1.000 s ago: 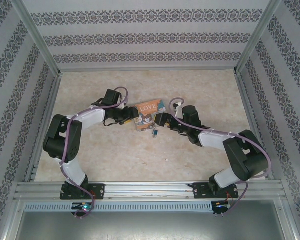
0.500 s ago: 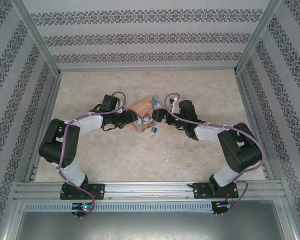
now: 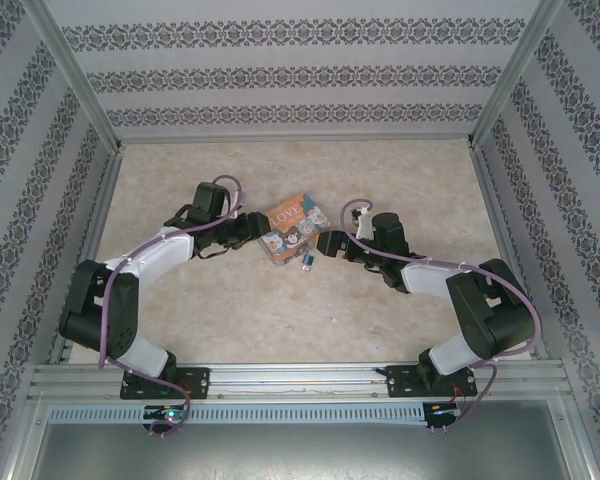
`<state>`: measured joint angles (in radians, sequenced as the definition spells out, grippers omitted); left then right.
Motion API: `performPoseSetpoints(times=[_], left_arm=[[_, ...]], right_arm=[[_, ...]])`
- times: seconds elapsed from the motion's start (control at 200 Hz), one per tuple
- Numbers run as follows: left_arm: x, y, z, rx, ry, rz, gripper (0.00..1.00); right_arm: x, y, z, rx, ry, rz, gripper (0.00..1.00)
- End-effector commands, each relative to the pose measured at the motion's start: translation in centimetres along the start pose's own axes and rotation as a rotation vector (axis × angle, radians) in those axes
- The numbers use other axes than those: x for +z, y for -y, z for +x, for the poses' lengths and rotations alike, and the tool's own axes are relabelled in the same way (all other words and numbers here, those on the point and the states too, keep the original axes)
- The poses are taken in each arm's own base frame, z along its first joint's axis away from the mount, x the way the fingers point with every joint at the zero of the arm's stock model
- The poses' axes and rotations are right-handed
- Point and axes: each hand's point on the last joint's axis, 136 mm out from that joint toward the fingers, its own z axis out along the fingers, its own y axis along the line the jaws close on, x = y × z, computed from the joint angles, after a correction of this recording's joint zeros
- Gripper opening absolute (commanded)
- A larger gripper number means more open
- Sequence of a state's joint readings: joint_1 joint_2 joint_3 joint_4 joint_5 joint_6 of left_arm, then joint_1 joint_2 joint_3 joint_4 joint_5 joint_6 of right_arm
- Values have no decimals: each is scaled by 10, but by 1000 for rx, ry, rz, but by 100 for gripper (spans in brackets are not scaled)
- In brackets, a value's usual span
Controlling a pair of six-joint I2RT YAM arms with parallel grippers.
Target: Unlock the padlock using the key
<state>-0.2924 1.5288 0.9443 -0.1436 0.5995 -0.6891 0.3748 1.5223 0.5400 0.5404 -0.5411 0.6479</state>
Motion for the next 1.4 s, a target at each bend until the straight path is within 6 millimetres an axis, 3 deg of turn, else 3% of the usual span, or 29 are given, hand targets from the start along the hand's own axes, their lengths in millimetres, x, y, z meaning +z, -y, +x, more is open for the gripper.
performPoseSetpoints(times=[0.0, 0.175, 0.56, 0.914, 1.394], left_arm=[[-14, 24, -10, 51, 1, 45, 56], [-10, 48, -16, 75, -22, 101, 52], [35, 68, -12, 73, -138, 160, 46], [67, 37, 0, 57, -207, 79, 42], [72, 17, 11, 33, -227, 32, 41]], right_arm=[[1, -16, -1, -41, -3, -104, 92], [11, -16, -3, -5, 5, -150, 85], [31, -19, 9, -32, -44, -198, 77], [53, -17, 19, -24, -103, -219, 65], [62, -21, 29, -33, -157, -258, 61]])
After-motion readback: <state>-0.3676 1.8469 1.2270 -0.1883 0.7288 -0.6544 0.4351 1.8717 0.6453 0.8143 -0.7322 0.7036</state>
